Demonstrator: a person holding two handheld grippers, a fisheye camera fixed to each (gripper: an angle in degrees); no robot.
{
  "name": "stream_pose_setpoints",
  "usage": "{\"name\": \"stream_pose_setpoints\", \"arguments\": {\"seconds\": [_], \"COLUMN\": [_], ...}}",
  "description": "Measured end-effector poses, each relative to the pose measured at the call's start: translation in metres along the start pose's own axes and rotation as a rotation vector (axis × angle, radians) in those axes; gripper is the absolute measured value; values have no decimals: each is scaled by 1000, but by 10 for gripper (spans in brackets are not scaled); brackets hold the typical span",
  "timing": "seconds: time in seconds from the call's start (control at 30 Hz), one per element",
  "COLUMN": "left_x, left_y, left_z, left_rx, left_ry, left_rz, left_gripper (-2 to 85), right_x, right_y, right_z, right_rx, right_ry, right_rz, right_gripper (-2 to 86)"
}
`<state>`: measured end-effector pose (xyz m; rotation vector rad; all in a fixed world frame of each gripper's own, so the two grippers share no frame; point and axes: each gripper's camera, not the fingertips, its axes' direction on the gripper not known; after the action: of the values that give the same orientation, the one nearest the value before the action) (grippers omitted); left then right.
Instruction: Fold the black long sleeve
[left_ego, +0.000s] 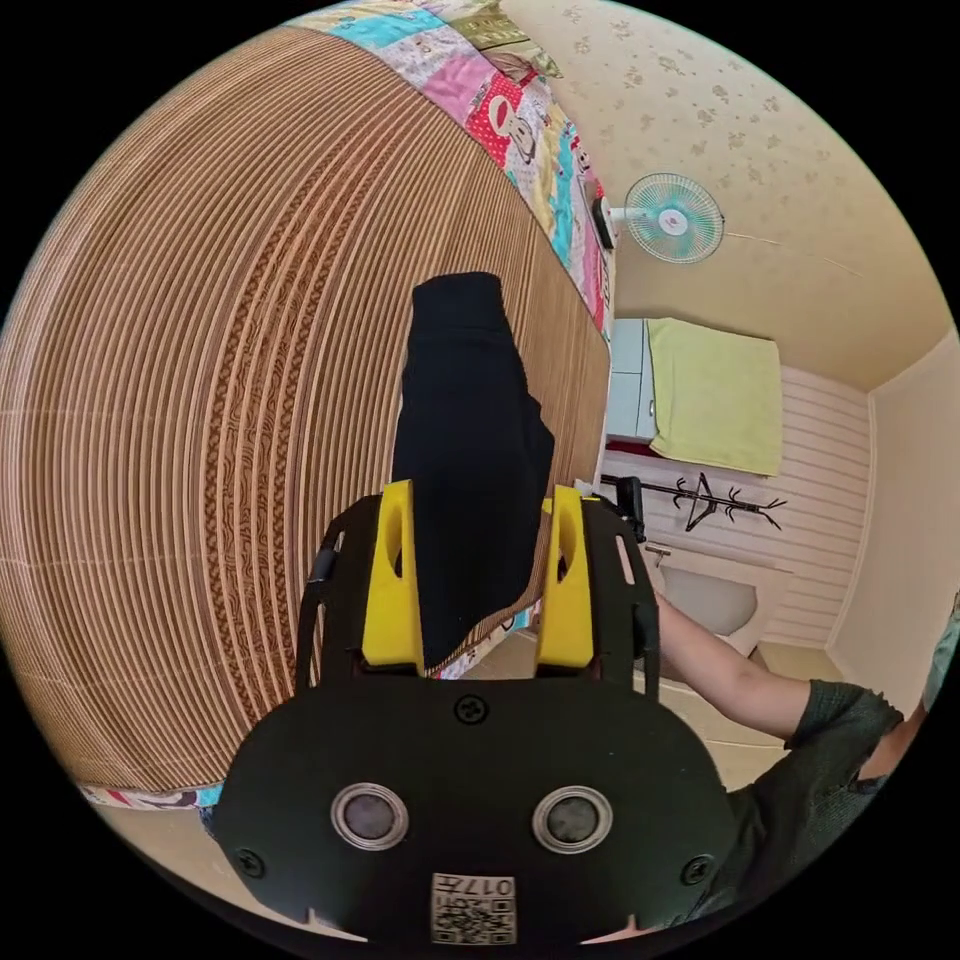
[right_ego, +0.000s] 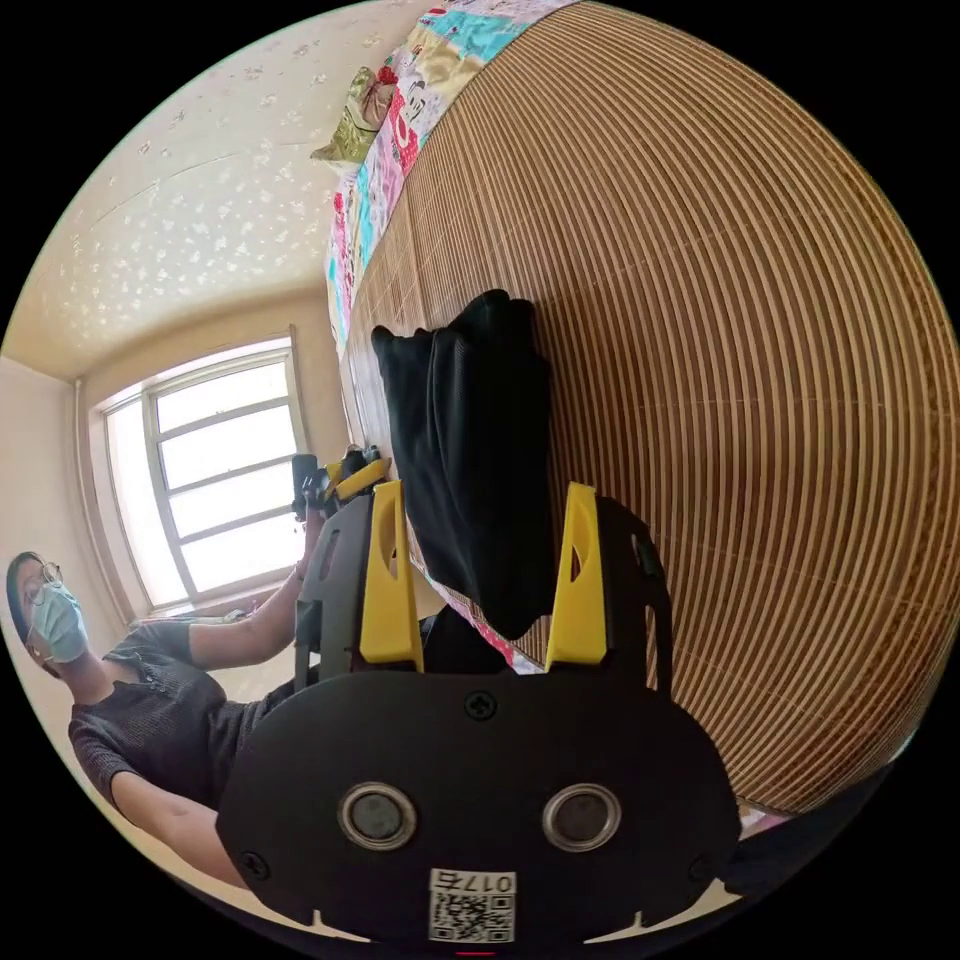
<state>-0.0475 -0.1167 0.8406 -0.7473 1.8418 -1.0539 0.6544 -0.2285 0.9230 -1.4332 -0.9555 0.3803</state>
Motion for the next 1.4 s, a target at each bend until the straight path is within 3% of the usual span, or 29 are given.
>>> {"name": "stream_pose_setpoints", "arguments": {"seconds": [0.1,0.2,0.37,0.47,0.6,0.73,0.93,1.03,1.1,1.2,1.27,1.4], "left_x": [-60,-85,-91,-71,-10,106,315,378,395,364,322,180], "left_y": [-27,-14,23,62,113,135,147,158,169,160,145,118], "left_z": [41,24,38,29,28,98,277,376,411,430,413,302], "left_rx": [-107,-40,-288,-347,-355,-524,-792,-1003,-1096,-1124,-1100,-1001], "left_ry": [86,65,177,245,285,347,251,63,-44,-217,-236,-366], "left_rz": [-80,-107,-125,-70,-18,150,503,647,751,696,582,291], "left_gripper": [225,196,165,154,146,145,155,165,146,111,115,48], "right_x": [8,9,9,7,-11,-28,-53,-40,-20,0,2,-9], "right_y": [3,13,54,100,176,242,341,374,395,427,453,518], "right_z": [15,41,75,66,-7,-103,-263,-313,-334,-334,-321,-260], "right_rx": [-44,-173,-384,-468,-349,-242,-124,-65,26,147,260,572], "right_ry": [-72,-79,-176,-310,-402,-384,-67,177,464,756,834,668], "right_rz": [-18,-42,-52,-87,-149,-226,-299,-163,58,387,508,509], "right_gripper": [222,224,179,159,138,135,138,144,144,124,95,28]}}
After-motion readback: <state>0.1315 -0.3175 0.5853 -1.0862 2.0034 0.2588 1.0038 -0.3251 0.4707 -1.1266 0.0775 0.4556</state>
